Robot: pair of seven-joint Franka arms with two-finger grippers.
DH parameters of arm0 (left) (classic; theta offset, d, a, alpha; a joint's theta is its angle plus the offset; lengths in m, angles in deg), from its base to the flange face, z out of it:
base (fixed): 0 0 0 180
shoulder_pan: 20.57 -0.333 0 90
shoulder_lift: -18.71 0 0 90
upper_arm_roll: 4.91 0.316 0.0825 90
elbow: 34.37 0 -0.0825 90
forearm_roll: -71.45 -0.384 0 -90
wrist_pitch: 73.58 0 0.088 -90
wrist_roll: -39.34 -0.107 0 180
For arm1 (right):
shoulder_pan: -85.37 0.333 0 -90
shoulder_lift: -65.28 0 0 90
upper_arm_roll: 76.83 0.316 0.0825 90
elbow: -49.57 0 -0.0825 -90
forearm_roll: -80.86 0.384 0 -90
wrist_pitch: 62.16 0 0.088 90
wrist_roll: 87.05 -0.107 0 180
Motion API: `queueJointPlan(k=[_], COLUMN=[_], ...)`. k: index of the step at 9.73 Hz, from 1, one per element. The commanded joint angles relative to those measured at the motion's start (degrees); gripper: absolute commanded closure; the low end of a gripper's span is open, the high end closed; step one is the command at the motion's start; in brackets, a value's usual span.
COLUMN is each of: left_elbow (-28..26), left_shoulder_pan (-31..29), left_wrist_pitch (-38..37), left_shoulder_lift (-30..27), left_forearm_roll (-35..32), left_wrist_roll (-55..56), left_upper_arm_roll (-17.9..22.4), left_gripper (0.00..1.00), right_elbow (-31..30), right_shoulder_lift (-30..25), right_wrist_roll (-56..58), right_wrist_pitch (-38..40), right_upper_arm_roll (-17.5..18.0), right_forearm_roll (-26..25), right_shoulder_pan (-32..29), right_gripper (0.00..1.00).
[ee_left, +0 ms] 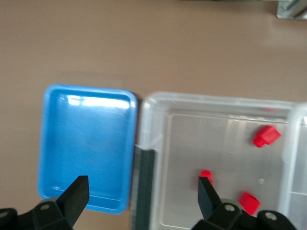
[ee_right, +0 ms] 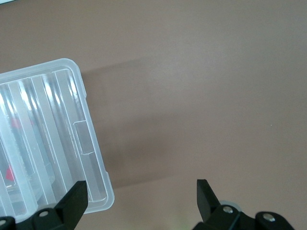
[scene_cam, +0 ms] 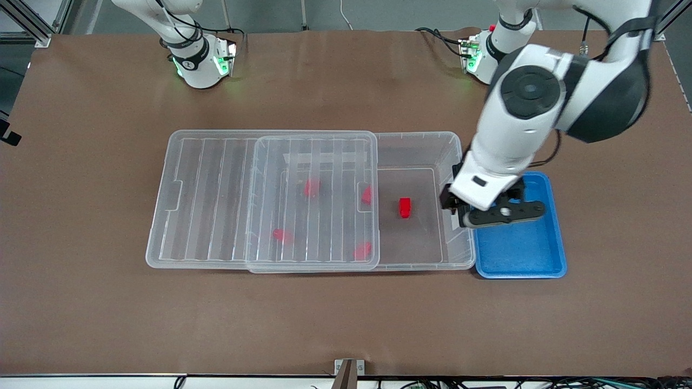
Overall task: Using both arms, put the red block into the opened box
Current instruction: 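Open the left gripper to release the block and raise it away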
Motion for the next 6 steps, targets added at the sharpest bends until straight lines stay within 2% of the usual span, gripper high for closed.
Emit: queueJointPlan(k=[1,2,4,6], left_elbow=[-1.08,-1.08,-1.17,-1.78], left_shoulder_pan=[-4.94,-6.61,-11.44,-12.43], left_wrist_pitch=[-5.94,-7.8,-8.52,-12.28], left_shoulder_lift=[-5.08,-7.72,-13.26,-16.17], left_forearm_roll=[2.79,4.2,12.52,13.27], left_wrist_roll=[-3.94,-4.13,-9.45,-14.39], left_upper_arm_roll=[-0.47,-0.47,-0.21,1.54], left_gripper=[0.0,0.0,0.0,0.0], right_elbow=[-1.19,-1.28,-2.76,-3.3], right_shoulder_lift=[-0.98,-0.9,-0.72,-0.98], right_wrist_roll=[0.94,0.94,2.34,3.67], right_wrist_pitch=[-0.16,-0.16,-0.94,-1.83], right_upper_arm_roll=[-0.12,-0.12,-0.21,-0.21], right_forearm_roll=[0.81,0.81,0.81,0.81], right_shoulder_pan=[-0.23,-0.23,-0.49,-0.4], right_gripper=[0.0,0.0,0.0,0.0])
